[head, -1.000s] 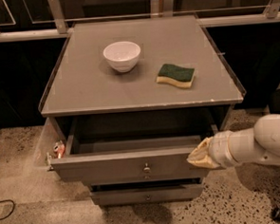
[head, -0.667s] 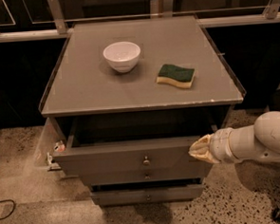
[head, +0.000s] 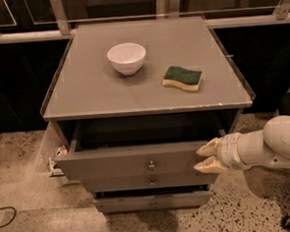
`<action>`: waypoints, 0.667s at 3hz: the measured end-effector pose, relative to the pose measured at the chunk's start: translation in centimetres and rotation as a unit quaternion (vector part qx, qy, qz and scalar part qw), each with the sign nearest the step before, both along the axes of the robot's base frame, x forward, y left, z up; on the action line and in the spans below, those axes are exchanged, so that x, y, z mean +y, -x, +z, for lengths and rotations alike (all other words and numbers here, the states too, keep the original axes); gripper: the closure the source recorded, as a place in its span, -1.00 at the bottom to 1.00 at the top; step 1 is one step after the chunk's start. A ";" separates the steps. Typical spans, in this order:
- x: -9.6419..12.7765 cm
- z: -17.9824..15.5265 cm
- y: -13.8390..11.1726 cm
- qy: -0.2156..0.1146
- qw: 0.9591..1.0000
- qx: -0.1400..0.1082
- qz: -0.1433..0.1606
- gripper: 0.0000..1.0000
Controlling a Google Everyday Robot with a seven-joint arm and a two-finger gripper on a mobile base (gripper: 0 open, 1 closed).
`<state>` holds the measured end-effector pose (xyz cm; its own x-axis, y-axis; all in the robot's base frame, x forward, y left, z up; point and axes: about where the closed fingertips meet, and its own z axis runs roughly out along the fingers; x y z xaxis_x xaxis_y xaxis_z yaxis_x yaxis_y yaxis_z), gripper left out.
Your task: Close top drawer
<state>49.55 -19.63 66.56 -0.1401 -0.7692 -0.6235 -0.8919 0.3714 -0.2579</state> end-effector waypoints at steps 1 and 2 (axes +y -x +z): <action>0.0 0.0 0.0 0.000 1.000 0.000 0.000 -0.88; 0.0 0.0 0.0 0.000 1.000 0.000 0.000 -1.00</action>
Offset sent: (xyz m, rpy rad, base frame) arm 0.0000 0.0000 0.0000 0.0000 0.0000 0.0001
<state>49.55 -19.62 66.56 -0.1400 -0.7692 -0.6235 -0.8920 0.3714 -0.2578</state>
